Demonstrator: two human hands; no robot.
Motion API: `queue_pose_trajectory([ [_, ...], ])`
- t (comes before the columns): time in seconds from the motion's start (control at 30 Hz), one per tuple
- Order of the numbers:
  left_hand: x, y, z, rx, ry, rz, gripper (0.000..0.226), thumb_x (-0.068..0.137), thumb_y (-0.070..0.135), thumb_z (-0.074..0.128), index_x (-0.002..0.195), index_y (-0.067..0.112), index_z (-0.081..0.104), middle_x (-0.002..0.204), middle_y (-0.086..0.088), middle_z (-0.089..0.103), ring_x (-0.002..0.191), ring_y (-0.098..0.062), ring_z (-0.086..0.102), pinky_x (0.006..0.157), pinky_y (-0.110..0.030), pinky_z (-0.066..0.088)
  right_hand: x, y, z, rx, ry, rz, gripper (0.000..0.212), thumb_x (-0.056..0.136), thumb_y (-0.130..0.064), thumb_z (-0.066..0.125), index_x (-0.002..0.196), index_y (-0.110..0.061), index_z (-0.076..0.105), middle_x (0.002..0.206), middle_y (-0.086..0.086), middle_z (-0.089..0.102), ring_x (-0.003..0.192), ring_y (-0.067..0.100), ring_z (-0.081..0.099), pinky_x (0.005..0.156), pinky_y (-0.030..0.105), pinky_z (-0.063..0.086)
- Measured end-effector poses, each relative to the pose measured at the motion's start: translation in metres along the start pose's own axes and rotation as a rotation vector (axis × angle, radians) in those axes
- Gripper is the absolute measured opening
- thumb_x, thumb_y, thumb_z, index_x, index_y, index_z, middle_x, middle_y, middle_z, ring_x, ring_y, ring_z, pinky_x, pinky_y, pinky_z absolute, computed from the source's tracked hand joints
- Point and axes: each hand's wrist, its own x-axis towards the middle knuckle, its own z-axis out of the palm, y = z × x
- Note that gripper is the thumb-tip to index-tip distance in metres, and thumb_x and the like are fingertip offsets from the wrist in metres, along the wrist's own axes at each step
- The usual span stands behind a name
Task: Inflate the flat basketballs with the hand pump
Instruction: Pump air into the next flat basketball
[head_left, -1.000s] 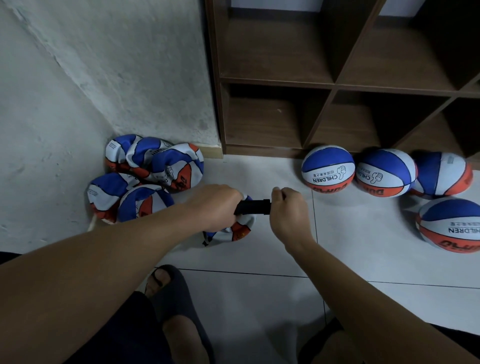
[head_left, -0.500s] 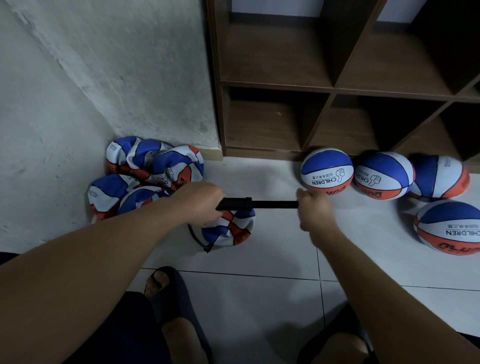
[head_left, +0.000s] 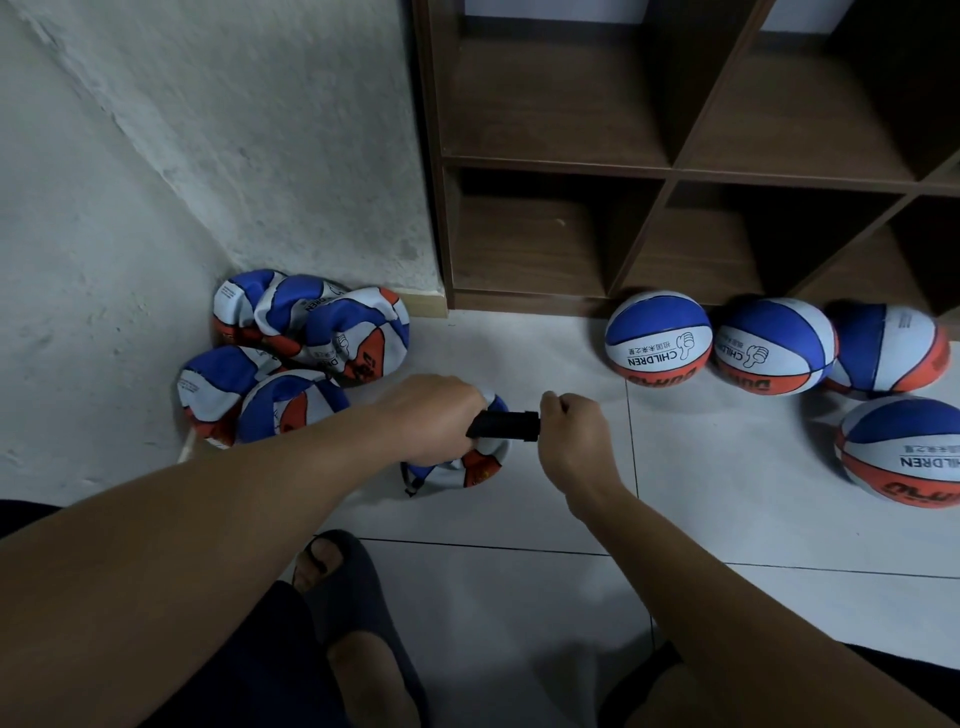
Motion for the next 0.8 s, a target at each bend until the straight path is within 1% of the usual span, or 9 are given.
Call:
queue_pose_trajectory([
  [0.03, 0.0, 0.001, 0.002, -0.005, 0.005, 0.002, 0.024, 0.089, 0.017, 0.07, 0.089, 0.032, 0.051, 0.072, 0.002, 0.06, 0.059, -0.018, 0.059, 0.05, -0.033, 0.04, -0.001, 0.0, 0.001, -0.002, -0.006, 0.003, 0.042, 0.109, -0.027, 0.044, 0.071, -0.01, 0.048, 0.062, 0.004, 0.047, 0.056, 0.018, 0.041, 0.055, 0.036, 0.031],
  [0.1, 0.0, 0.002, 0.001, -0.008, 0.005, -0.012, 0.028, 0.091, 0.015, 0.068, 0.081, 0.031, 0.047, 0.071, 0.001, 0.058, 0.058, -0.017, 0.056, 0.051, -0.032, 0.037, -0.001, -0.001, 0.002, 0.002, -0.004, -0.001, 0.042, 0.11, -0.027, 0.045, 0.07, -0.011, 0.047, 0.061, 0.002, 0.045, 0.055, 0.016, 0.04, 0.054, 0.034, 0.03],
  [0.2, -0.001, 0.002, -0.002, -0.009, 0.008, -0.016, 0.033, 0.093, 0.017, 0.067, 0.075, 0.032, 0.044, 0.073, -0.001, 0.059, 0.061, -0.019, 0.057, 0.053, -0.032, 0.04, 0.002, -0.004, 0.0, -0.011, 0.008, 0.001, 0.042, 0.11, -0.027, 0.045, 0.072, -0.01, 0.049, 0.063, 0.002, 0.047, 0.055, 0.015, 0.04, 0.053, 0.033, 0.031],
  [0.4, -0.001, 0.001, -0.006, -0.035, 0.029, -0.011, 0.014, 0.096, 0.023, 0.063, 0.084, 0.027, 0.056, 0.074, -0.001, 0.062, 0.062, -0.021, 0.06, 0.052, -0.032, 0.038, 0.009, -0.012, -0.013, -0.038, -0.069, 0.037, 0.04, 0.111, -0.031, 0.046, 0.079, -0.009, 0.056, 0.066, 0.005, 0.049, 0.057, 0.018, 0.043, 0.056, 0.035, 0.036],
  [0.47, -0.002, -0.009, -0.009, -0.032, 0.042, -0.06, 0.013, 0.097, 0.031, 0.062, 0.085, 0.028, 0.059, 0.074, 0.0, 0.063, 0.062, -0.02, 0.062, 0.053, -0.033, 0.044, 0.024, -0.011, -0.033, -0.019, -0.047, 0.079, 0.036, 0.109, -0.03, 0.049, 0.08, -0.009, 0.056, 0.068, 0.007, 0.048, 0.061, 0.022, 0.044, 0.059, 0.038, 0.039],
  [0.53, -0.003, -0.025, -0.013, -0.006, 0.056, -0.119, 0.015, 0.097, 0.037, 0.061, 0.084, 0.03, 0.059, 0.074, 0.002, 0.065, 0.062, -0.018, 0.065, 0.057, -0.038, 0.056, 0.04, -0.007, -0.057, 0.031, 0.009, 0.139, 0.023, 0.106, -0.024, 0.051, 0.09, -0.009, 0.057, 0.077, 0.009, 0.049, 0.065, 0.024, 0.043, 0.052, 0.034, 0.038],
  [0.6, -0.004, -0.034, -0.015, 0.016, 0.064, -0.143, 0.017, 0.097, 0.037, 0.062, 0.082, 0.03, 0.058, 0.074, 0.003, 0.065, 0.062, -0.017, 0.065, 0.059, -0.039, 0.058, 0.048, -0.005, -0.072, 0.109, 0.033, 0.201, 0.01, 0.103, -0.017, 0.054, 0.095, -0.011, 0.055, 0.086, 0.011, 0.046, 0.069, 0.024, 0.039, 0.048, 0.03, 0.033],
  [0.67, -0.004, -0.03, -0.015, 0.01, 0.056, -0.135, 0.016, 0.098, 0.034, 0.061, 0.083, 0.029, 0.059, 0.074, 0.002, 0.065, 0.062, -0.018, 0.065, 0.058, -0.038, 0.056, 0.046, -0.006, -0.069, 0.146, 0.056, 0.206, 0.015, 0.103, -0.016, 0.054, 0.088, -0.013, 0.051, 0.085, 0.012, 0.044, 0.069, 0.025, 0.037, 0.052, 0.032, 0.031],
  [0.8, -0.003, -0.013, -0.016, -0.008, 0.077, -0.098, 0.014, 0.097, 0.033, 0.062, 0.084, 0.028, 0.06, 0.074, 0.0, 0.063, 0.063, -0.022, 0.065, 0.058, -0.04, 0.056, 0.021, -0.015, -0.041, 0.062, 0.084, 0.071, 0.033, 0.109, -0.029, 0.048, 0.083, -0.011, 0.054, 0.077, 0.01, 0.053, 0.068, 0.025, 0.049, 0.062, 0.041, 0.042],
])
